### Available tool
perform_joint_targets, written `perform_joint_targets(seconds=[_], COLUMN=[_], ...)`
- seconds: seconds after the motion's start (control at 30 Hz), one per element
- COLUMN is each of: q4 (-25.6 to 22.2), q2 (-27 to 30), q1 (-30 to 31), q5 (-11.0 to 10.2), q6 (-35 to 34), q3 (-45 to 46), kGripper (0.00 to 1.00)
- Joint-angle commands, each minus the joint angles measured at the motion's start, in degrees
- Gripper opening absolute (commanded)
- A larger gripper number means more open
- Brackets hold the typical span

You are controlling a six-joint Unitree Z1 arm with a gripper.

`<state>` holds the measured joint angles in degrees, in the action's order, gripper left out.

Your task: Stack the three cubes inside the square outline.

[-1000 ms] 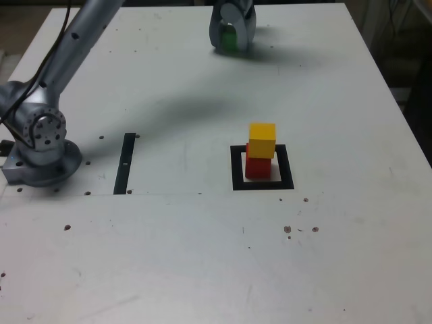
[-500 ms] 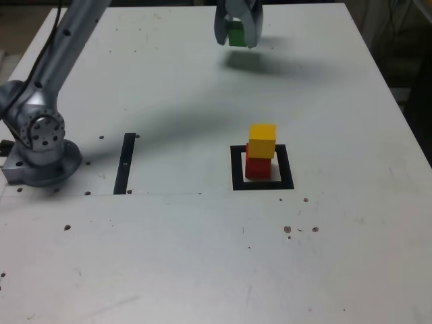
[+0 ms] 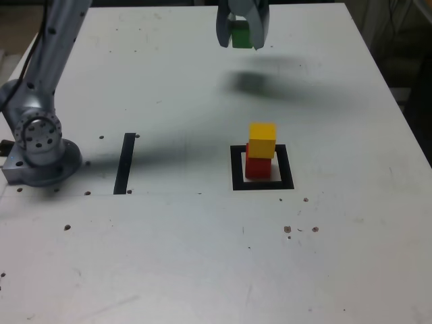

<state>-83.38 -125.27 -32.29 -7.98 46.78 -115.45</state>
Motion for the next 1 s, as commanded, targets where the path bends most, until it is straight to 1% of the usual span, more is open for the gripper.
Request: perform_joint_targets(seconds=[0.0, 0.43, 0.6, 0.83, 0.97], q4=[-0.2, -0.2, -0.2, 0.1, 0.3], q2=[1.7, 7.6, 9.8, 12.9, 14.6], q1=[1.1, 8.1, 11.7, 17.1, 19.4], q5=[-0.1, 0.8, 0.9, 2.8, 3.1], q6=[-1.0, -9.3, -12.6, -17.6, -20.3], q3=[1.2, 8.9, 11.2, 14.2, 16.2], kGripper=[0.28, 0.28, 0.28, 0.28, 0.28])
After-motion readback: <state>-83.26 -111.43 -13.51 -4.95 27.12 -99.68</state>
